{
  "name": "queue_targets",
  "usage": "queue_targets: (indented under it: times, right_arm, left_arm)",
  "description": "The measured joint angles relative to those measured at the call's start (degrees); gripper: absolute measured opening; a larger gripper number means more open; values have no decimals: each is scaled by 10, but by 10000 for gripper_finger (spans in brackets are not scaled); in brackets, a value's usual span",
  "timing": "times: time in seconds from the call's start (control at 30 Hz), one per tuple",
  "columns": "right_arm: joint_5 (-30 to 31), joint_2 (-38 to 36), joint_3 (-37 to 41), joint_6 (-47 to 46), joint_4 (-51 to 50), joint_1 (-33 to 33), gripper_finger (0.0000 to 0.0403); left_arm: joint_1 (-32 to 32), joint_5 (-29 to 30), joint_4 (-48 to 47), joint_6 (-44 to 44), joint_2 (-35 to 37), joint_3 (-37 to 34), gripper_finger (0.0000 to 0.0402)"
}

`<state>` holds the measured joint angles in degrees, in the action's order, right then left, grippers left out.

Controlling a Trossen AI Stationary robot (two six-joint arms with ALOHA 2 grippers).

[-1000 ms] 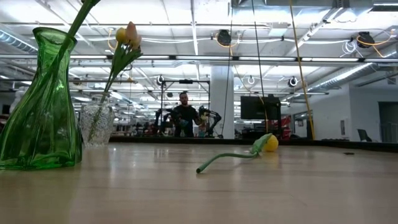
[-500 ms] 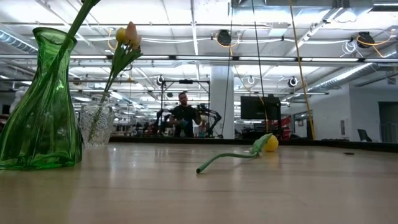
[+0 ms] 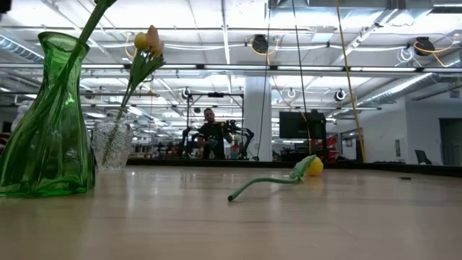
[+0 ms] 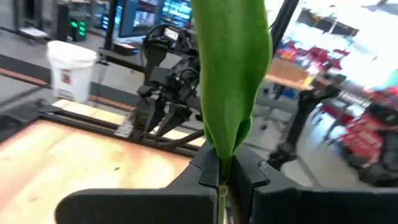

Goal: Sort flowers into vase by color
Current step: Put the red tulip into the green vase

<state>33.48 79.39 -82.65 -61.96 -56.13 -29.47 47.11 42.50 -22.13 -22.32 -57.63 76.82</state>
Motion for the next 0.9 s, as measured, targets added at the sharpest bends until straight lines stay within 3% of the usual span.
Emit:
queue_targets:
  times: [0.27,0.5,0.9]
  right_arm:
    - [2,21,0,-64,-40,-26,127]
    - [11,57,0,-66,-39,-23,127]
    - [9,88,1,-79,-21,-14,127]
  left_arm:
    - [179,276,23,4,-66,0,10]
    - [213,454,22,-11,-156,0,10]
    - [174,476,19,-55,-217,-7,15]
